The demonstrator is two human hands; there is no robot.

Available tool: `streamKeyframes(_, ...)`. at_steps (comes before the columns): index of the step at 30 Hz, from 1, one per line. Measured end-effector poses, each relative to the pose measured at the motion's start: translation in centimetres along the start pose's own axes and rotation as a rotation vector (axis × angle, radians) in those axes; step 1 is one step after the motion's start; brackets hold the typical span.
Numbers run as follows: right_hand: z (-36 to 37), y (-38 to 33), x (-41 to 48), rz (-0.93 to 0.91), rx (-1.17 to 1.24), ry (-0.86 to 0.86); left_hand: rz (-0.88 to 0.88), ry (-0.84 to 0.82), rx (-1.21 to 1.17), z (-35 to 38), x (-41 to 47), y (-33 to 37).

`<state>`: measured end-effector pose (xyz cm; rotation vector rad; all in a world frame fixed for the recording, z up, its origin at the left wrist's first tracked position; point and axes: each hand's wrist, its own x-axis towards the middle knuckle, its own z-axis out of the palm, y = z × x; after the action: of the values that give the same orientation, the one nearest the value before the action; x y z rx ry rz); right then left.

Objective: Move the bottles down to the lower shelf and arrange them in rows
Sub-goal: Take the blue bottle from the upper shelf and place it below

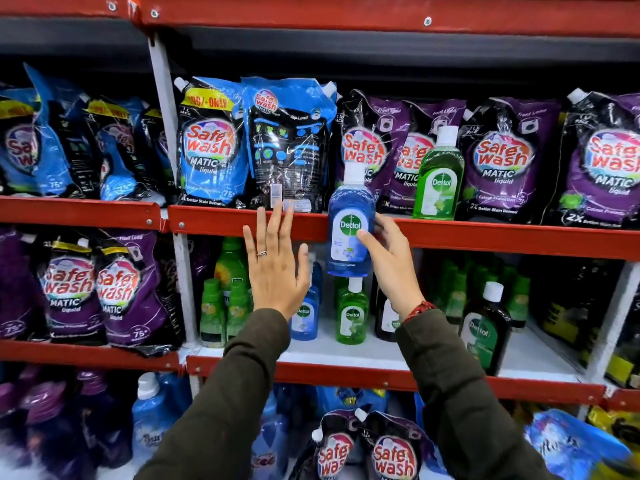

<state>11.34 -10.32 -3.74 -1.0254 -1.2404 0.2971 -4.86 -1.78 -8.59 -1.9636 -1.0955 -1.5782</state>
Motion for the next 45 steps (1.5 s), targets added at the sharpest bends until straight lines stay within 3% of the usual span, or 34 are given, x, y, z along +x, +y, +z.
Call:
streamKeyframes(10, 1.9, 7.8, -6.1, 0.144, -0.006, -0.137, -0.075, -0.208, -0.027, 2.3, -10.1, -3.2)
streamKeyframes(20, 4.9, 14.6, -8.5, 0.268, -0.120, -0.166, -0.200, -0.608, 0.069, 6.4, -17.5, -7.2)
streamKeyframes(31, 8.9, 18.5, -8.5, 0.409, -0.093, -0.133, -0.169, -0.624, 0.099, 7.0, -19.3, -8.1)
streamKeyframes(45, 8.8, 18.9, -9.0, 0.354, -0.182, -0.158, -0.180, -0.603, 0.076, 6.9, -19.3, -8.2)
